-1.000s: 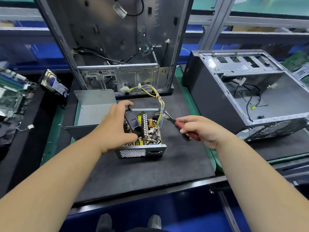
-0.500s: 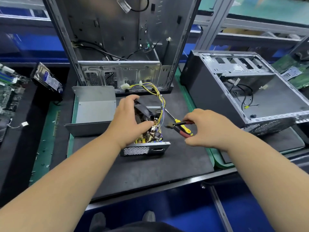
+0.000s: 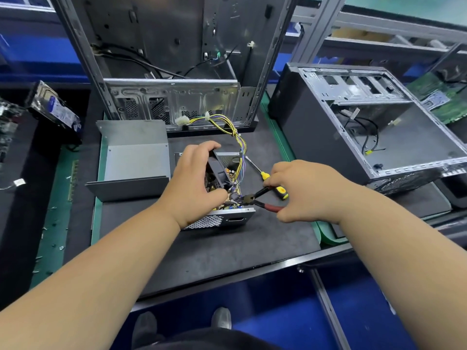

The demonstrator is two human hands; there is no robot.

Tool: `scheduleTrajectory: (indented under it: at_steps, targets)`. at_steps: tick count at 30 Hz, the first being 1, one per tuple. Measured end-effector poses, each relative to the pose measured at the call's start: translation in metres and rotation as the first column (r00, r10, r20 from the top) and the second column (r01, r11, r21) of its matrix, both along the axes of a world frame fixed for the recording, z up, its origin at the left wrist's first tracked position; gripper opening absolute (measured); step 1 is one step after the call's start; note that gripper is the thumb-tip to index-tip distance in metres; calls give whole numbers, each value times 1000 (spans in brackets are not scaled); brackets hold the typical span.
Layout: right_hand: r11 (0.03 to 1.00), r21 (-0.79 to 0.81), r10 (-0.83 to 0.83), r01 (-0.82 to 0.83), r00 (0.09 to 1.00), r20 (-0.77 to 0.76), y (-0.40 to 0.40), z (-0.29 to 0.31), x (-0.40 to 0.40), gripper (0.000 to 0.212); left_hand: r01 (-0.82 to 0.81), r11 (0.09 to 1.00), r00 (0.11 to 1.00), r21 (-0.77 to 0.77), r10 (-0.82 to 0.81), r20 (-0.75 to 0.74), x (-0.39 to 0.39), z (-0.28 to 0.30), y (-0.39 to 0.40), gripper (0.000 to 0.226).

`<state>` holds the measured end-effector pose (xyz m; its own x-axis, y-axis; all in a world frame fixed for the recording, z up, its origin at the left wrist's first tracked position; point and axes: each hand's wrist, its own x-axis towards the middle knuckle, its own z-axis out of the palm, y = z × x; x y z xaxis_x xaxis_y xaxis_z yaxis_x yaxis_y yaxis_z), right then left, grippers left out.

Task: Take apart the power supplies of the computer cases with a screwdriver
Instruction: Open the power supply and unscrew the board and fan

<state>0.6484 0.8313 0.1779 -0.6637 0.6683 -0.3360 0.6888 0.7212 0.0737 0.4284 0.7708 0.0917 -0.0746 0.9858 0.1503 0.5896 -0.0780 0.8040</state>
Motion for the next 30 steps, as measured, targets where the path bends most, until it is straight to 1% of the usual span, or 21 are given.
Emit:
scheduleTrajectory:
  at_steps: [5,11,19,26,30]
  targets:
    - [1000,-15,10,-10,1000,-10,1,-1,2,56,-4,1000,1000,-4,4,-9,2,0,0,85]
    - [1000,-10,23,-23,999,-45,0,-4,3,54,-2,1000,1000,-3,2,-30,3,-1,-1,84]
    - [999,20,28,-27,999,-38,-2,-8,5,52,-4,1000,1000,11,4,-25,3,-1,-2,84]
    - [998,47,41,-41,999,9,-6,-12,2,55,0,1000,1000,4,0,-25,3,-3,-1,84]
    - [998,53,45,-46,998,35,-6,-11,2,53,0,1000,1000,-1,0,-25,3,-3,-1,83]
